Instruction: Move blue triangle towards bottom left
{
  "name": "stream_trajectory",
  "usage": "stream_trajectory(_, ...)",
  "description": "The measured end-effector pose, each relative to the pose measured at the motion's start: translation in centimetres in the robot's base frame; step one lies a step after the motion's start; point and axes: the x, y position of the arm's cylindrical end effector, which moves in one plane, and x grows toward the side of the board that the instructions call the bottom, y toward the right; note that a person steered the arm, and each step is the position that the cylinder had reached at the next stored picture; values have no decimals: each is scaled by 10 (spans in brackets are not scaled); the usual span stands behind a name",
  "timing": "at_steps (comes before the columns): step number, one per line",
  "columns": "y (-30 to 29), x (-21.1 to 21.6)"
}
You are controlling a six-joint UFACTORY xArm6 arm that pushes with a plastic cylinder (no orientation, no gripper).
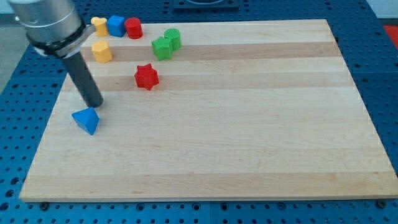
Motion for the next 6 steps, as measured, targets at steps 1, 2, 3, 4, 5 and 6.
stream_trajectory(1,4,23)
stream_trajectory(2,-16,67)
stream_trajectory(3,-19,78)
stream_trajectory(4,-13,70)
stream_trajectory(5,-13,76)
stream_trajectory(6,-13,94)
